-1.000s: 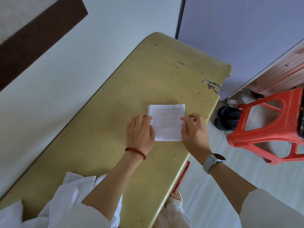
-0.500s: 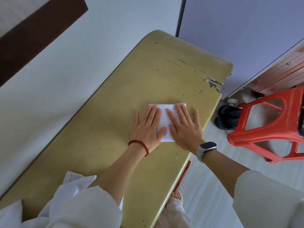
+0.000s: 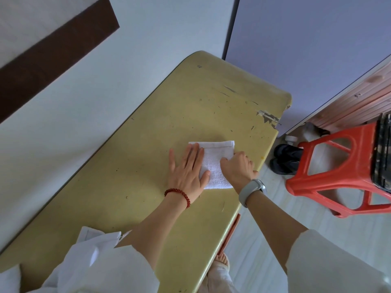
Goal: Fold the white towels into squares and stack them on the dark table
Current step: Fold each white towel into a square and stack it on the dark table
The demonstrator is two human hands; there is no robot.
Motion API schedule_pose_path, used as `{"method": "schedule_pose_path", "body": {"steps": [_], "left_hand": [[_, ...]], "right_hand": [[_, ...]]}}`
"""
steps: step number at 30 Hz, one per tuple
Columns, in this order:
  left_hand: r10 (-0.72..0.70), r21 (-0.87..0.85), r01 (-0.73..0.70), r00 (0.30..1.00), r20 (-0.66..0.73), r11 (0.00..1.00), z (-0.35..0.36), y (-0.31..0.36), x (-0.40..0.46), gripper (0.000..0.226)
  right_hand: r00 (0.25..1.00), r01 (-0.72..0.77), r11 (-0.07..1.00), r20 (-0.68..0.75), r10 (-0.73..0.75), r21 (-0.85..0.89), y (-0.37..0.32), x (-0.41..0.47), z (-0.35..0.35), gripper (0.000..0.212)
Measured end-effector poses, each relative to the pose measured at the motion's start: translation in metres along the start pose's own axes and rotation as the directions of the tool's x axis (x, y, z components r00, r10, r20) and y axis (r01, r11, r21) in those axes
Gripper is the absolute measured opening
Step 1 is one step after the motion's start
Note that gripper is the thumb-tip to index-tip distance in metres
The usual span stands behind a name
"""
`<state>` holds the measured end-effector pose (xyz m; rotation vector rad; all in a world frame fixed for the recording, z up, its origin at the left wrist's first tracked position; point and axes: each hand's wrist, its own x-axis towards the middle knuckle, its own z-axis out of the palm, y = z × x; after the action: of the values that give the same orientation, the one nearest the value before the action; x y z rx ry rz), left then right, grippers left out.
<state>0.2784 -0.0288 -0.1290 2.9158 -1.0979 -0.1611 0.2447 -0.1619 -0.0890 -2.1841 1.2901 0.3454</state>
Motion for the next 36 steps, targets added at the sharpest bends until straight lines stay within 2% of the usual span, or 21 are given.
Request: {"method": "schedule_pose_path", "body": {"steps": [4, 7, 9, 11, 13, 15, 17, 19, 21, 22, 23, 24, 26, 27, 28, 31, 33, 34, 36], "left_hand": [[-0.019, 0.003, 0.019, 1.000, -0.007, 1.000, 0.002, -0.002, -0.001, 0.063], [-0.027, -0.007, 0.027, 0.999, -0.024, 1.000, 0.004, -0.002, 0.000, 0.063], [-0.025, -0.016, 0.024, 0.999, -0.021, 1.000, 0.004, -0.002, 0.001, 0.062], [-0.034, -0.011, 0.034, 0.999, -0.007, 0.999, 0.003, -0.001, 0.000, 0.063], [-0.051, 0.004, 0.051, 0.999, 0.002, 0.999, 0.002, 0.000, 0.000, 0.063], [-0.064, 0.007, 0.064, 0.998, 0.000, 0.998, 0.001, 0.000, -0.002, 0.062], [-0.056, -0.030, 0.056, 0.998, -0.012, 0.998, -0.003, -0.001, -0.004, 0.058], [-0.122, -0.149, 0.114, 0.991, -0.048, 0.982, -0.010, -0.005, -0.006, 0.056], [-0.286, -0.396, 0.246, 0.957, -0.043, 0.884, -0.023, -0.012, -0.008, 0.060], [-0.365, -0.523, 0.292, 0.930, -0.039, 0.801, -0.027, -0.017, -0.007, 0.064], [-0.390, -0.659, 0.311, 0.920, 0.029, 0.685, -0.032, -0.022, -0.006, 0.071], [-0.352, -0.792, 0.309, 0.927, 0.127, 0.527, -0.040, -0.026, -0.005, 0.081], [-0.246, -0.917, 0.328, 0.930, 0.271, 0.229, -0.056, -0.030, -0.003, 0.091], [-0.217, -0.931, 0.328, 0.932, 0.292, 0.158, -0.065, -0.031, -0.002, 0.086], [-0.220, -0.940, 0.311, 0.936, 0.276, 0.140, -0.072, -0.031, -0.001, 0.074], [-0.352, -0.962, 0.204, 0.927, 0.130, 0.180, -0.094, -0.026, -0.003, 0.023], [-0.447, -0.953, 0.149, 0.894, 0.015, 0.266, -0.106, -0.020, -0.011, 0.009], [-0.491, -0.926, 0.128, 0.868, -0.068, 0.355, -0.114, -0.018, -0.019, 0.007], [-0.516, -0.810, 0.071, 0.802, -0.300, 0.582, -0.129, -0.016, -0.037, 0.020]], "right_hand": [[1.000, 0.029, 0.999, 0.011, -0.030, 0.040, -0.006, -0.008, -0.003, 0.035], [0.987, 0.157, 0.980, -0.048, -0.152, 0.119, -0.006, -0.018, -0.006, 0.019], [0.958, 0.271, 0.953, -0.138, -0.252, 0.138, -0.004, -0.025, -0.009, 0.014], [0.931, 0.339, 0.931, -0.186, -0.313, 0.133, -0.004, -0.029, -0.010, 0.022], [0.948, 0.304, 0.939, -0.154, -0.280, 0.163, -0.004, -0.029, -0.009, 0.037], [0.957, 0.283, 0.936, -0.129, -0.261, 0.209, -0.002, -0.028, -0.010, 0.033], [0.925, 0.372, 0.905, -0.169, -0.341, 0.208, -0.001, -0.031, -0.013, 0.018], [0.857, 0.506, 0.837, -0.229, -0.461, 0.209, -0.001, -0.038, -0.019, 0.016], [0.775, 0.625, 0.759, -0.268, -0.572, 0.185, -0.002, -0.046, -0.028, 0.016], [0.736, 0.671, 0.721, -0.273, -0.619, 0.174, -0.003, -0.049, -0.033, 0.016], [0.705, 0.705, 0.686, -0.271, -0.655, 0.178, -0.004, -0.052, -0.039, 0.015], [0.683, 0.729, 0.656, -0.265, -0.680, 0.195, -0.006, -0.055, -0.045, 0.016], [0.652, 0.758, 0.608, -0.272, -0.707, 0.236, -0.008, -0.059, -0.056, 0.019], [0.641, 0.767, 0.590, -0.289, -0.711, 0.252, -0.009, -0.061, -0.062, 0.020], [0.640, 0.769, 0.582, -0.305, -0.706, 0.265, -0.009, -0.063, -0.067, 0.020], [0.695, 0.719, 0.635, -0.318, -0.645, 0.284, -0.007, -0.068, -0.080, 0.018], [0.714, 0.697, 0.668, -0.331, -0.617, 0.259, -0.003, -0.070, -0.086, 0.017], [0.711, 0.699, 0.671, -0.340, -0.616, 0.247, -0.001, -0.072, -0.088, 0.016], [0.693, 0.717, 0.654, -0.352, -0.629, 0.243, -0.001, -0.082, -0.091, 0.016]]}}
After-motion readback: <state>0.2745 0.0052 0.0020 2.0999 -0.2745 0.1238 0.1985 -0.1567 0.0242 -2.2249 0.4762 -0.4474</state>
